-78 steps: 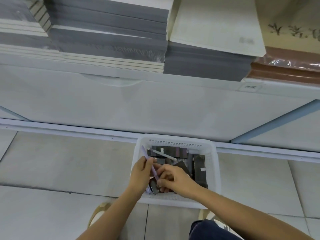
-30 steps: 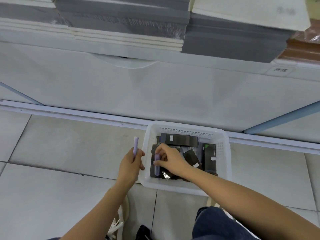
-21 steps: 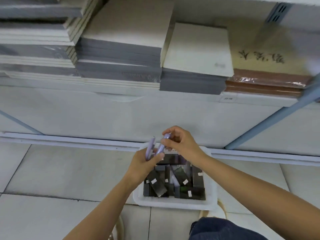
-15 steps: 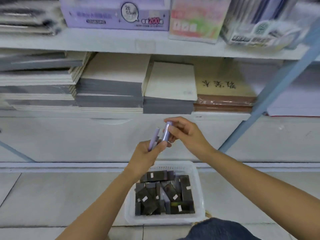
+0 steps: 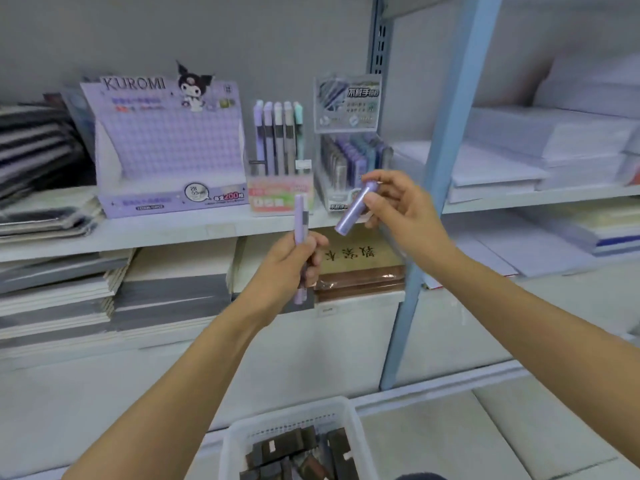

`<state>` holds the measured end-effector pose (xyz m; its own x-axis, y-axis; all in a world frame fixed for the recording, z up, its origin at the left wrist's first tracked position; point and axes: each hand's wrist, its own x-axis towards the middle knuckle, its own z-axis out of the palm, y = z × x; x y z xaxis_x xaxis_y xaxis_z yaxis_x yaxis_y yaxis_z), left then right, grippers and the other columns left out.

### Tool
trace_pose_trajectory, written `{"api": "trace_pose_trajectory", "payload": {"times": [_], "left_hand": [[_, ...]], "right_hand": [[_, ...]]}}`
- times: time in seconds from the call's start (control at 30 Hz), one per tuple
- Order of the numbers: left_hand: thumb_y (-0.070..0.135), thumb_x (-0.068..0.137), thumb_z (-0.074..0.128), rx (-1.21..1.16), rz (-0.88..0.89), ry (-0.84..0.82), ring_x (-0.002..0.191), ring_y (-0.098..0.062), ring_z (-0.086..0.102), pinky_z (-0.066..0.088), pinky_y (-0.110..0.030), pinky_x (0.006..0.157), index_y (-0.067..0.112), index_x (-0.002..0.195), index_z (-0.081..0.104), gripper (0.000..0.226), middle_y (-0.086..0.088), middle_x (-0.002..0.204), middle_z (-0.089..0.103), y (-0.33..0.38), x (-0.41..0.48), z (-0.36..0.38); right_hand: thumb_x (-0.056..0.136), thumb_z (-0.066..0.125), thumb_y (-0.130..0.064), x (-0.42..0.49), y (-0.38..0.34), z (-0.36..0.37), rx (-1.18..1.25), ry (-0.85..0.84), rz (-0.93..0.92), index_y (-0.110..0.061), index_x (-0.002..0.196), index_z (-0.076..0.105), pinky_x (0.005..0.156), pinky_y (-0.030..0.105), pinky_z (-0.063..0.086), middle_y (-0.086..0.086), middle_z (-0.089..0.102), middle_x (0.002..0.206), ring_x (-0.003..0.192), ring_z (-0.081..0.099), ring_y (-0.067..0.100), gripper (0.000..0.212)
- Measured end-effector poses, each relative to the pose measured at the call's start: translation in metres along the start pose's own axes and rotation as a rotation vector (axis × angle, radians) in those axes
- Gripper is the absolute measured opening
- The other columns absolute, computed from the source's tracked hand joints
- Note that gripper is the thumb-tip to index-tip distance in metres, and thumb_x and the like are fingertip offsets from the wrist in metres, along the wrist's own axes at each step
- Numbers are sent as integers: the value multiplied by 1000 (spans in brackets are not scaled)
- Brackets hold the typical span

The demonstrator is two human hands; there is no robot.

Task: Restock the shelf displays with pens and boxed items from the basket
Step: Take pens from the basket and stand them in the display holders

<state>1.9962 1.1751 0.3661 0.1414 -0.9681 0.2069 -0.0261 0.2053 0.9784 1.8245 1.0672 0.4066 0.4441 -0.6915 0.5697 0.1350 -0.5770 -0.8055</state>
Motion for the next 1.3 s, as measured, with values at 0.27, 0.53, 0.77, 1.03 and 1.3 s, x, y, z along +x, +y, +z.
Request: {"api": "trace_pose_trajectory", "payload": {"times": [0.27, 0.53, 0.77, 1.03, 1.3], "left_hand": [[37, 103, 40, 156, 111, 15, 48, -14, 41, 36, -20, 45, 19, 100, 58, 26, 3, 56, 42, 38, 20, 4], [29, 103, 41, 84, 69, 15, 45, -6, 29, 28, -17, 41, 14, 104, 57, 22, 9, 58, 35, 52, 28, 6], [23, 105, 38, 111, 84, -10, 48, -8, 37, 32, -16, 43, 11, 108, 57, 23, 5, 62, 45, 55, 26, 4], [24, 104, 39, 113, 117, -20, 54, -13, 53, 47, -20, 53, 10, 112, 61, 27, 3, 63, 56, 57, 26, 5], [25, 104, 39, 125, 117, -35, 55, -14, 53, 49, -21, 55, 14, 112, 62, 27, 2, 63, 57, 58, 24, 4]], "right_hand": [[94, 56, -6, 55, -24, -43, -251, 198, -123, -17, 110, 59, 75, 36, 58, 5, 62, 94, 86, 64, 17, 20], [92, 60, -6, 73, -14, -45, -504, 117, -74, -19, 109, 62, 84, 43, 55, 0, 64, 92, 81, 60, 18, 22], [93, 60, -9, 79, -11, -49, -593, -31, -65, -12, 114, 63, 75, 15, 48, 2, 64, 92, 79, 59, 16, 21], [89, 66, -10, 80, -2, -40, -658, 11, -127, -17, 104, 58, 69, 17, 45, -11, 58, 88, 73, 57, 5, 19], [90, 65, -20, 75, -6, -38, -680, 109, -119, -19, 101, 68, 69, 5, 33, -13, 47, 92, 75, 49, -2, 11]]}}
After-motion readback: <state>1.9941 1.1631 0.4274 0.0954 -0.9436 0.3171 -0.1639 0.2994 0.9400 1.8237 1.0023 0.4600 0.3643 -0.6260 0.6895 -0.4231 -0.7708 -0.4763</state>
